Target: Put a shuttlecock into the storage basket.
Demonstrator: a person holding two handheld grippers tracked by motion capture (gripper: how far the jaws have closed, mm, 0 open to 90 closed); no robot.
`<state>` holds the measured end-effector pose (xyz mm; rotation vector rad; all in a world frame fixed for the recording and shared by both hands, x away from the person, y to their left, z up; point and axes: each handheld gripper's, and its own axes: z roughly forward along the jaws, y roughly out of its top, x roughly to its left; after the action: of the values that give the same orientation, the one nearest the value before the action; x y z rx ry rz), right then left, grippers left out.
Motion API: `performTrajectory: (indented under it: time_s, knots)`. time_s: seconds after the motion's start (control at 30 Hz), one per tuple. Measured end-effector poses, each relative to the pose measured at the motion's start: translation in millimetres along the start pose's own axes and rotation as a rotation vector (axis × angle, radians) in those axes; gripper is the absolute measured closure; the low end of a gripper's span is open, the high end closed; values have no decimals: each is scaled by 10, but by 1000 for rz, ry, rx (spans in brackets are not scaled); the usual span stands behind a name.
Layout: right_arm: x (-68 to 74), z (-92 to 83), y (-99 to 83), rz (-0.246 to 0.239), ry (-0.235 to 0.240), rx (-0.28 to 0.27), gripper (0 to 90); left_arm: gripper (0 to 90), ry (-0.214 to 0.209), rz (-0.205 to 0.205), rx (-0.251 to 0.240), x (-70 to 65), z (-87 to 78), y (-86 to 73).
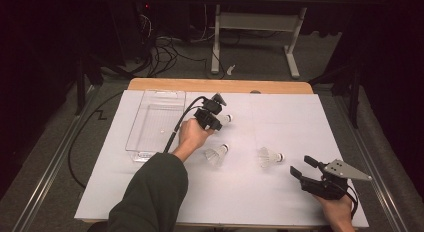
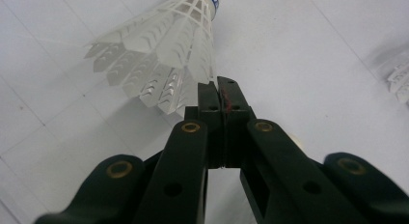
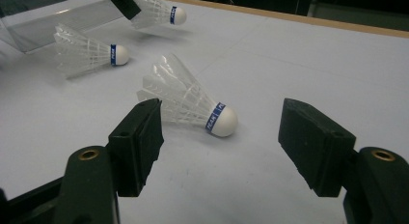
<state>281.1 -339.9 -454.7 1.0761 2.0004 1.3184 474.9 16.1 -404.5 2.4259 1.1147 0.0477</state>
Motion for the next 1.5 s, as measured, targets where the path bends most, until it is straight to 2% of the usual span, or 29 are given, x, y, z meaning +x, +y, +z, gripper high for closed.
performTrajectory:
  time_s: [0.7,1.13,1.3,1.5]
  knots:
    - [0,-3,1,0,5,-3,324,900,-9,32,-22,-31,-214,-82]
    - [1,-2,2,1,13,-6,320,900,-25,23,-52,-8,-334,-168]
    - [2,-3,2,0,13,-7,320,900,-13,37,-55,-33,-404,-207]
    - [3,-3,3,3,13,-8,320,900,-9,29,-62,-8,-463,-241]
